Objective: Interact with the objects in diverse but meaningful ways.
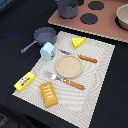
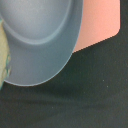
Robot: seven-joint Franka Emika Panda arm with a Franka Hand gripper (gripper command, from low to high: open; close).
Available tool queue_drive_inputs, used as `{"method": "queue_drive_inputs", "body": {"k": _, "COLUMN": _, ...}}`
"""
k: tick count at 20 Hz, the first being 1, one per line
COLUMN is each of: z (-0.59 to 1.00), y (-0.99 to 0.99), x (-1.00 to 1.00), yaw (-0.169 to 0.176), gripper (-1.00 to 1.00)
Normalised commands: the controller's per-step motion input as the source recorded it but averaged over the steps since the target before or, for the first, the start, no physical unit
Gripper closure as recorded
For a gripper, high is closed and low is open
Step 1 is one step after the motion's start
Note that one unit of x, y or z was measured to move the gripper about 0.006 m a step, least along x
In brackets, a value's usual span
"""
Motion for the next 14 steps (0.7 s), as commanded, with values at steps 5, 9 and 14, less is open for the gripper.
{"method": "queue_drive_inputs", "body": {"k": 5, "z": -0.31, "y": 0.0, "x": -0.04, "yaw": -0.112, "gripper": -1.0}}
{"method": "queue_drive_inputs", "body": {"k": 9, "z": -0.28, "y": 0.0, "x": -0.06, "yaw": -0.104, "gripper": -1.0}}
{"method": "queue_drive_inputs", "body": {"k": 14, "z": -0.28, "y": 0.0, "x": -0.08, "yaw": -0.087, "gripper": -1.0}}
